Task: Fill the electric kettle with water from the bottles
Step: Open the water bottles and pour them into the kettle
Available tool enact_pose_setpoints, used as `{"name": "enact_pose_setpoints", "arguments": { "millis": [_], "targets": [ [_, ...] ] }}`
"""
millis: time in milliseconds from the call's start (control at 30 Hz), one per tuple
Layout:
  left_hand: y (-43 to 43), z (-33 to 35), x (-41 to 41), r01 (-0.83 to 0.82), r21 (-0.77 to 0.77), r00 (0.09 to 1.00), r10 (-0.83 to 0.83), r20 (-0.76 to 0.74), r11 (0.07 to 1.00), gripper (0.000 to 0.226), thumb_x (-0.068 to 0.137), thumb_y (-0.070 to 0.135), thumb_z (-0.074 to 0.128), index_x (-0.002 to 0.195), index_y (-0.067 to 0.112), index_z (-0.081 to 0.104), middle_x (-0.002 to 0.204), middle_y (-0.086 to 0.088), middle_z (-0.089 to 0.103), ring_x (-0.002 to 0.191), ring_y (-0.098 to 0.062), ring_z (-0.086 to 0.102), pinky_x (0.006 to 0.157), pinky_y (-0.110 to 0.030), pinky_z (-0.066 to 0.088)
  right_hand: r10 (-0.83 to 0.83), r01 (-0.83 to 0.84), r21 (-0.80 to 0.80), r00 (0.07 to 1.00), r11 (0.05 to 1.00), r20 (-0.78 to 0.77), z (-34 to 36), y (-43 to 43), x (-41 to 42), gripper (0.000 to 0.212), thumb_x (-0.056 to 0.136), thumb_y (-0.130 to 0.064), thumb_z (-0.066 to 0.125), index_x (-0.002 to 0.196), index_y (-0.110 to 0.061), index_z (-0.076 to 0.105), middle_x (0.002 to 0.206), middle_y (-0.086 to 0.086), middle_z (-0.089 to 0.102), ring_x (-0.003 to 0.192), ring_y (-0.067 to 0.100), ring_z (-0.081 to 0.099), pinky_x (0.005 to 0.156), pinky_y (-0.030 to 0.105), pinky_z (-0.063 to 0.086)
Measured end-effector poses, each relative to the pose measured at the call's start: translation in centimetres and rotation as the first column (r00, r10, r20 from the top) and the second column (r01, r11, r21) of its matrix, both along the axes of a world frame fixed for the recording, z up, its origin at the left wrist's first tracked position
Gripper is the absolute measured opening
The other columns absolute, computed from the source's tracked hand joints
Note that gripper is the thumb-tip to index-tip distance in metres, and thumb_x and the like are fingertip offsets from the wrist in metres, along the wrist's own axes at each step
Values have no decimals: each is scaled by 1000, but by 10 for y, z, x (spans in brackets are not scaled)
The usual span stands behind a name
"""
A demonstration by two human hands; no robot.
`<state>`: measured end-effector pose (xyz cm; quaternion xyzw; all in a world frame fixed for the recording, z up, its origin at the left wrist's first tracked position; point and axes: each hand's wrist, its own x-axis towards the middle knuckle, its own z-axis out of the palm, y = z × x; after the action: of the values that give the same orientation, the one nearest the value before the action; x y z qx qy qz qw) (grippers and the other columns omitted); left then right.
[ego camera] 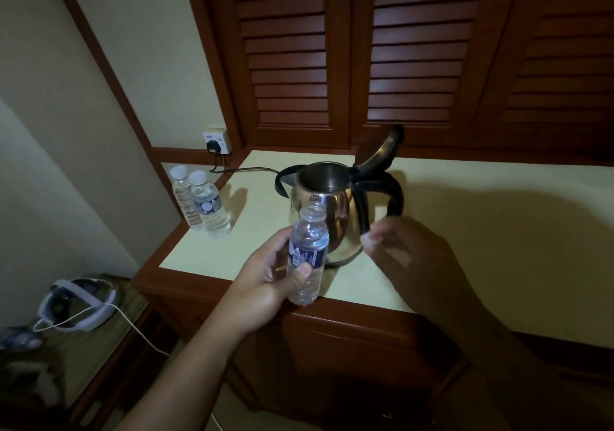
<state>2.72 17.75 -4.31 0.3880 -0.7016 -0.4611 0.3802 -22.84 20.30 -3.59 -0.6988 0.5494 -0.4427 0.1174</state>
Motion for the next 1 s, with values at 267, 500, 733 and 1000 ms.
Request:
{"name": "enact_pose_setpoints", "arguments": {
  "millis": [267, 500, 733, 1000],
  "targets": [
    [-2, 0, 11, -90, -22, 996, 91, 12, 996, 56, 93, 36, 71, 146, 26, 56, 140, 4, 70, 132, -19, 63, 112, -49, 49, -86, 121, 124, 962, 985, -259, -80, -8, -16, 21, 94, -31, 56, 96, -26, 76, 112, -12, 74, 111, 4, 64, 123, 42, 23],
    [-11, 17, 13, -179, -40, 981, 181, 67, 983, 52, 97, 33, 74, 144, 44, 54, 137, 17, 68, 127, -2, 63, 109, -40, 52, -151, 206, 157, 940, 966, -306, -83, -6, -10, 39, 92, -41, 71, 126, -22, 67, 135, -5, 66, 129, 14, 56, 123, 32, 15],
    [-34, 60, 8, -275, -211, 903, 328, 278, 938, 57, 104, 31, 64, 155, 44, 43, 145, 18, 54, 132, -11, 51, 107, -45, 46, -168, 382, 277, 802, 882, -574, -84, -9, -3, 100, 91, -80, 22, 159, -6, 21, 168, 11, 20, 156, 25, 15, 127, 49, 8],
    [-75, 95, 5, -147, -487, 661, 452, 598, 861, 66, 101, 36, 67, 160, 35, 39, 140, -3, 56, 131, -28, 49, 109, -55, 45, -179, 396, 264, 789, 880, -588, -87, -9, -3, 101, 91, -81, 18, 161, -8, 17, 170, 9, 15, 157, 24, 11, 127, 49, 6]
  ]
}}
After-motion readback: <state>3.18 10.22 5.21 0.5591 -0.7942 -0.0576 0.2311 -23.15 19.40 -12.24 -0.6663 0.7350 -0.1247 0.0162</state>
